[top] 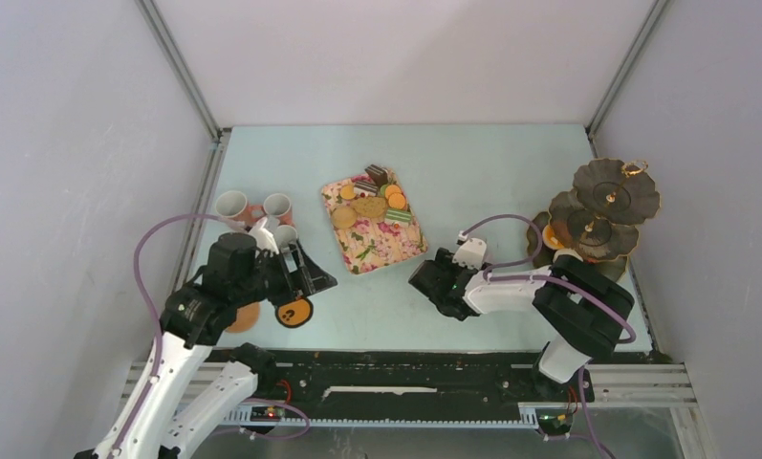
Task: Serve the afternoon tea
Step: Adjust the desert table at the center of the board.
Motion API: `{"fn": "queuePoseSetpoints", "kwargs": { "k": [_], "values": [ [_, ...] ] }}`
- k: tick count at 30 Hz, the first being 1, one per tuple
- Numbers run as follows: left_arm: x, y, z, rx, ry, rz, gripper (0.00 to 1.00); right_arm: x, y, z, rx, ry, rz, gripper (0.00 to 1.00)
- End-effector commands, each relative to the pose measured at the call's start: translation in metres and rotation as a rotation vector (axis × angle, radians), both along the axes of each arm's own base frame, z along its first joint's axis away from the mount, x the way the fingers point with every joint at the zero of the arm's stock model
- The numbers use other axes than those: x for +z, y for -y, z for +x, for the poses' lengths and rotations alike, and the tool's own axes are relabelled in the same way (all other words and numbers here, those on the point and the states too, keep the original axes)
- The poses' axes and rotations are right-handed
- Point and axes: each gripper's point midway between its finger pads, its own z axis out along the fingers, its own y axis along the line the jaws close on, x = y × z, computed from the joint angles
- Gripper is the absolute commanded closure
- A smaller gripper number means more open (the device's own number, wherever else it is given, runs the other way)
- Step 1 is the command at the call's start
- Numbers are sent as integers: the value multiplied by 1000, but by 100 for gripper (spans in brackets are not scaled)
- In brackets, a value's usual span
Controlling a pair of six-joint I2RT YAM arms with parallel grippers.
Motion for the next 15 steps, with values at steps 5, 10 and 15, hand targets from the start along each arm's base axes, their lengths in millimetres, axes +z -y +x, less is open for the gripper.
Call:
{"fn": "queuePoseSetpoints", "kwargs": {
  "k": [5, 10, 15],
  "values": [
    [12, 6, 7, -35, 39, -6, 17, -3, -14, -25, 188, -205, -54, 0],
    [18, 9, 11, -36, 55, -30, 17, 54, 8, -36, 186, -189, 13, 0],
    [20, 15, 15, -4, 83, -105, 17, 82, 60, -41, 36, -129, 104, 2]
  ]
}}
